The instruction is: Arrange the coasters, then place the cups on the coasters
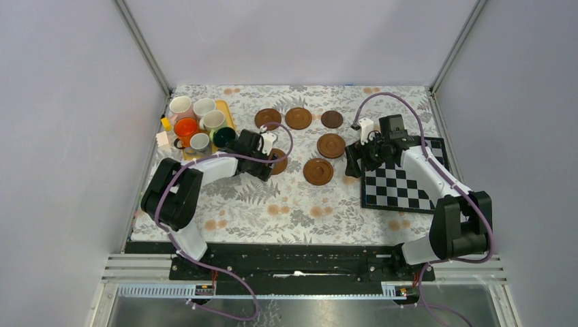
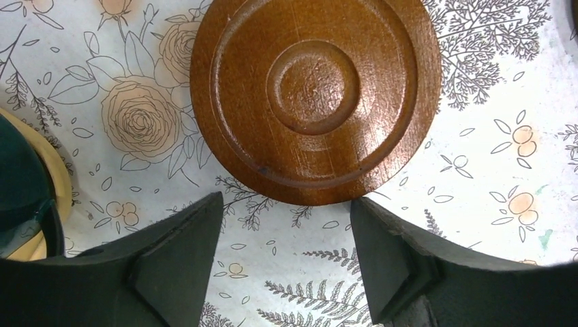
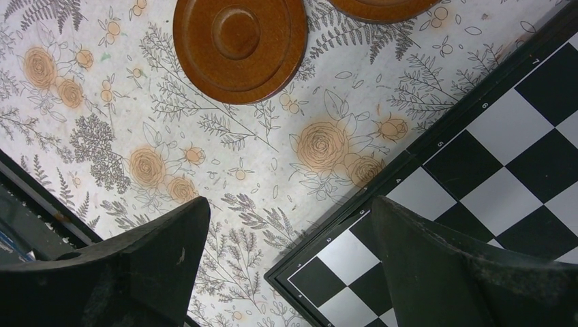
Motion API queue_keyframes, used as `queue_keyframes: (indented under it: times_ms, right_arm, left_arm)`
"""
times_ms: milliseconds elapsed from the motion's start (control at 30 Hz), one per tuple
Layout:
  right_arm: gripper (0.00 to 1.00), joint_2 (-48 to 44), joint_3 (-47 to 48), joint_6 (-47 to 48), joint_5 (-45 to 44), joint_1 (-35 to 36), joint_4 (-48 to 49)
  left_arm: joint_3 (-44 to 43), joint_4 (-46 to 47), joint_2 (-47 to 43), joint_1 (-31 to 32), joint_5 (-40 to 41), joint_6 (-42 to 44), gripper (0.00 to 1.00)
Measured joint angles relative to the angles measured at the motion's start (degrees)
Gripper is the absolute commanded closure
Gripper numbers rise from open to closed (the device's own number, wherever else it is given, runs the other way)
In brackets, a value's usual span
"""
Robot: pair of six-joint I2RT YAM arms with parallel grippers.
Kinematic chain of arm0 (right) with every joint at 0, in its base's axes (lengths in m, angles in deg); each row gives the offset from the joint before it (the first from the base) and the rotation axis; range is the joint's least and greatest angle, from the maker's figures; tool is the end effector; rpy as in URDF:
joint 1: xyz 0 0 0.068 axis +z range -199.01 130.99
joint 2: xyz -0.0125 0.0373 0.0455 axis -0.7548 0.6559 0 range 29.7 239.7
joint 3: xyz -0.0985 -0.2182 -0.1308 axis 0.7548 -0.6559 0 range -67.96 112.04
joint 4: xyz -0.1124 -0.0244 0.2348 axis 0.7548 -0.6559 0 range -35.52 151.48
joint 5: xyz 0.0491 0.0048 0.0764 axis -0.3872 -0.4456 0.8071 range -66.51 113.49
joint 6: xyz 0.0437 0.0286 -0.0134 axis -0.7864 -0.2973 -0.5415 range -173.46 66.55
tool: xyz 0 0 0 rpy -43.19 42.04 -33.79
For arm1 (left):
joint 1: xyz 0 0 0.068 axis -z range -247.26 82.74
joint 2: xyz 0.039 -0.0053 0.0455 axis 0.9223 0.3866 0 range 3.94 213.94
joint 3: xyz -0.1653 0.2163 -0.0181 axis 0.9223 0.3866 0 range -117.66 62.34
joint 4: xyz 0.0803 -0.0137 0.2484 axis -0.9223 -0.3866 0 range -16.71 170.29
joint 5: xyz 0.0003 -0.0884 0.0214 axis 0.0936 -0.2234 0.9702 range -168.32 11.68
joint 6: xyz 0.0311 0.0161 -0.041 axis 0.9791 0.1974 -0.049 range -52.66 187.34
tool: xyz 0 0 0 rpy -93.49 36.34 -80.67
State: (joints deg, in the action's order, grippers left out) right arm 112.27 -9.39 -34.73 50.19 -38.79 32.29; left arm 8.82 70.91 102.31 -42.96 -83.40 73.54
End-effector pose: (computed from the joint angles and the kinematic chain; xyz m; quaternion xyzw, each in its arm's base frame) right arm 0.2899 0.0686 0.2457 -0.3013 0.8757 0.1957 0.3226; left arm 0.3072 -0.1422 0.1556 0.2631 0.9137 -0.0899 0.2963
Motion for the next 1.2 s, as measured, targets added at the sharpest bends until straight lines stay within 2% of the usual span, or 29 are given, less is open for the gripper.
queue_keyframes:
  times_ms: [167, 367, 567, 700, 867, 1200]
  right_arm:
    - [0.06, 0.0, -0.2, 0.5, -0.3, 0.0, 0.0]
    - [0.07, 0.0, -0.4, 0.8, -0.9, 0.8, 0.0]
    - [0.08, 0.0, -1.0, 0.7, -2.3, 2.5, 0.0]
    - [0.09, 0.0, -1.0, 0.7, -2.3, 2.5, 0.0]
    - [0.09, 0.0, -1.2, 0.5, -2.3, 2.5, 0.0]
    - [0.10, 0.0, -2.3, 0.3, -3.3, 3.8, 0.4]
  left_arm:
    - [0.0, -1.1, -1.3, 3.2, 1.1, 0.3, 0.27]
    - [-1.7, -2.2, -2.9, 9.1, 1.8, 2.7, 0.33]
    - [-3.6, -2.3, -2.1, 12.2, 3.2, 4.7, 0.48]
    - [-4.7, -3.9, -0.1, 13.1, 1.1, 5.7, 0.58]
    - [-4.8, -6.3, 1.7, 13.5, -2.3, 6.0, 0.60]
    - [-7.6, -5.9, 4.9, 12.2, -2.8, 6.0, 0.61]
